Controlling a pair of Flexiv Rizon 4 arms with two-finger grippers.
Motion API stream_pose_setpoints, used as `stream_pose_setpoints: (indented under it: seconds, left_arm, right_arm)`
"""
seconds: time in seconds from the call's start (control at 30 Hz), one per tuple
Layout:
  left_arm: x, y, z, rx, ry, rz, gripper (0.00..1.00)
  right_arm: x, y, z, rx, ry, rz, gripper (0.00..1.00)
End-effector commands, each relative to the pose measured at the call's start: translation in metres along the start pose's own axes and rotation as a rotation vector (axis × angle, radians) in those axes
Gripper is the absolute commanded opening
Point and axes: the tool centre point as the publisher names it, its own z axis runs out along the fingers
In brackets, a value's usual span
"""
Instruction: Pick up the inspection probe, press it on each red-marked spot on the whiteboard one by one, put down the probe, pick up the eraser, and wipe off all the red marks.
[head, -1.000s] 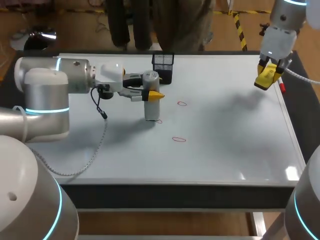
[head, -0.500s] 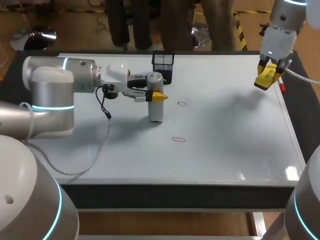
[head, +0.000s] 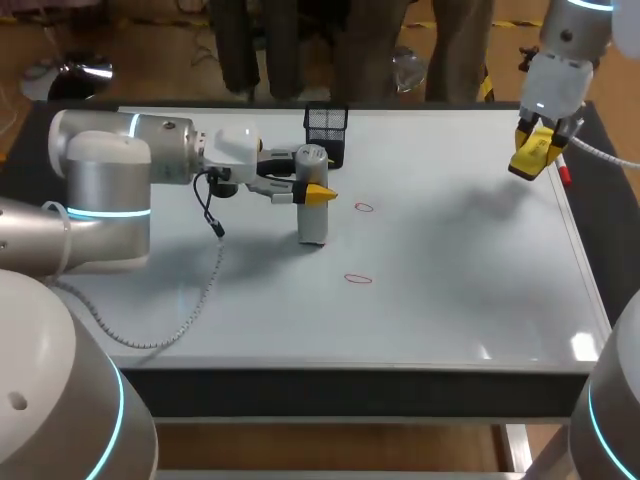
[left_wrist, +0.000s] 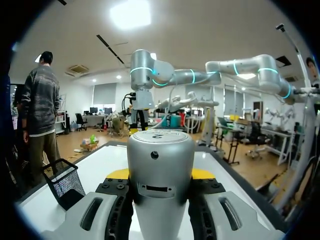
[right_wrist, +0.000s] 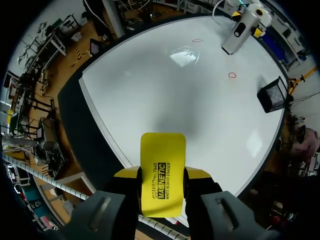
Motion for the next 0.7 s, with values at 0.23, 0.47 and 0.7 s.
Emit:
stream_pose_setpoints:
  seconds: [0.23,0.47,0.7]
  left_arm:
    - [-0.001,-0.001,0.000,-0.004,0.002,-0.001,0.00]
    - [0.000,-0.003,-0.001,-0.004,-0.002,0.001,0.00]
    - [-0.001,-0.012,-0.014,0.006,-0.027,0.013,0.00]
  right_arm:
    - [0.001,-0.001,-0.001,0.001,0.003,-0.002,0.00]
    - [0.001,-0.001,-0.001,0.001,0.003,-0.002,0.00]
    - [0.001,-0.001,-0.001,0.001,0.003,-0.002,0.00]
